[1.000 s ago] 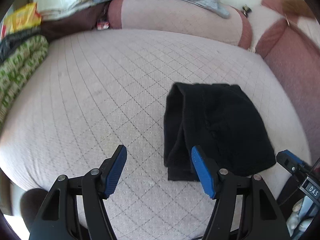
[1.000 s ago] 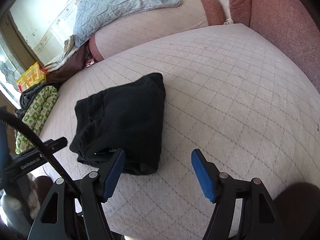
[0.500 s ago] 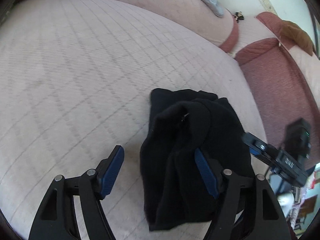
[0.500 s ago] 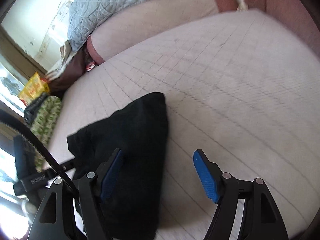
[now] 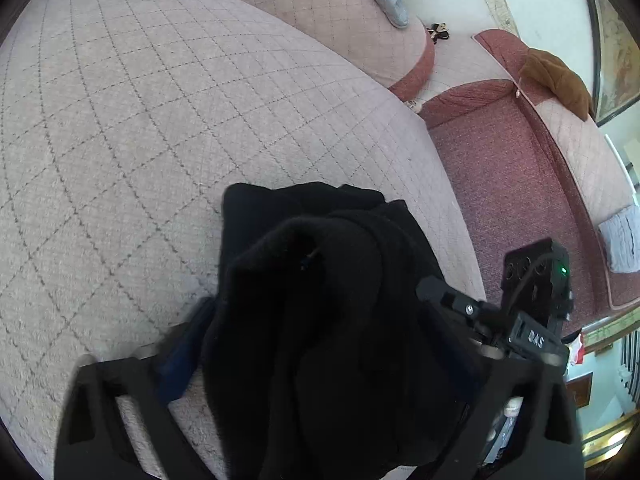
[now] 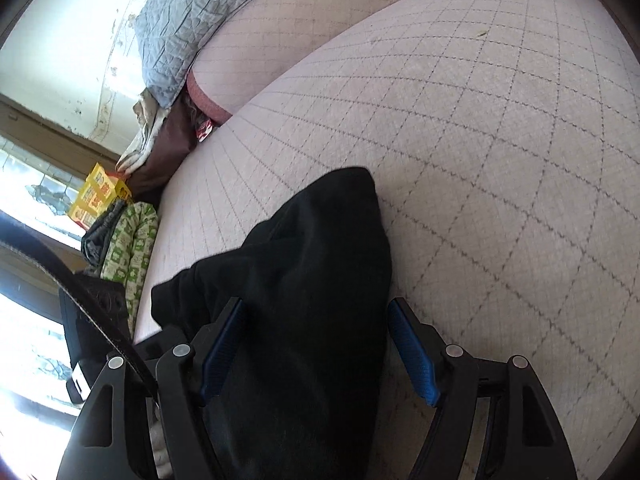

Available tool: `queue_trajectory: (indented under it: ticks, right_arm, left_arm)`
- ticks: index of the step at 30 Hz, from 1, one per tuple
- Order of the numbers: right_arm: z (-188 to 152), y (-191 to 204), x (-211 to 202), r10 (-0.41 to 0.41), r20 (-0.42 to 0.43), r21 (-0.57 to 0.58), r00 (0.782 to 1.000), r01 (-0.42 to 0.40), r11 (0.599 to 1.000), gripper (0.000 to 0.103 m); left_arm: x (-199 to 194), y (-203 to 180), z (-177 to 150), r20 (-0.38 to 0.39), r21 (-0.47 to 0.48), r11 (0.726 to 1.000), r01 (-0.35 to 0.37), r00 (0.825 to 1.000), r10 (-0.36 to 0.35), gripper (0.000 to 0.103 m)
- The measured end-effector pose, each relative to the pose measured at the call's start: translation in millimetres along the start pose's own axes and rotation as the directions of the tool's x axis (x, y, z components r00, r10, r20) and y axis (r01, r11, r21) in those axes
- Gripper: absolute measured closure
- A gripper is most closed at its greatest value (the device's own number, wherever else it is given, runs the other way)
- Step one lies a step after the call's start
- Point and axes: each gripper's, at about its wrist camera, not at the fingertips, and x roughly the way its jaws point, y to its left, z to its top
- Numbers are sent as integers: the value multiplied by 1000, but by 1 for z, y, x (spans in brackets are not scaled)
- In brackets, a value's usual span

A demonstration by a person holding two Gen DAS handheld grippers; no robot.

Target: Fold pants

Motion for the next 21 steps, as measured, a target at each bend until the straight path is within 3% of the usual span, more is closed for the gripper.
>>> queue_trajectory:
  ticks: [1, 4, 10, 17, 21]
  right_arm:
    - [-1, 1, 0, -1, -6, -4, 1000, 1, 1000, 34]
    - [-2, 7, -1, -17, -7, -15, 1000, 17, 1000, 52]
    - [-1, 39, -16, -51, 26, -109, 998, 54, 993, 66]
    - [10, 60, -29, -28, 59, -147, 998, 36, 989, 66]
    - [24, 73, -26, -31, 72, -171, 997, 43, 984, 66]
  left_arm:
    - [1, 3, 1, -16, -18, 1000, -12, 1000, 12, 56]
    - [-6, 7, 0, -20, -63, 998, 18, 1000, -20, 65]
    - [-22, -30, 0, 27, 31, 997, -71, 997, 70, 67]
    - [-43, -32, 18, 67, 17, 999, -47, 997, 46, 67]
    - [-49, -33, 36, 90, 21, 997, -73, 993, 71, 67]
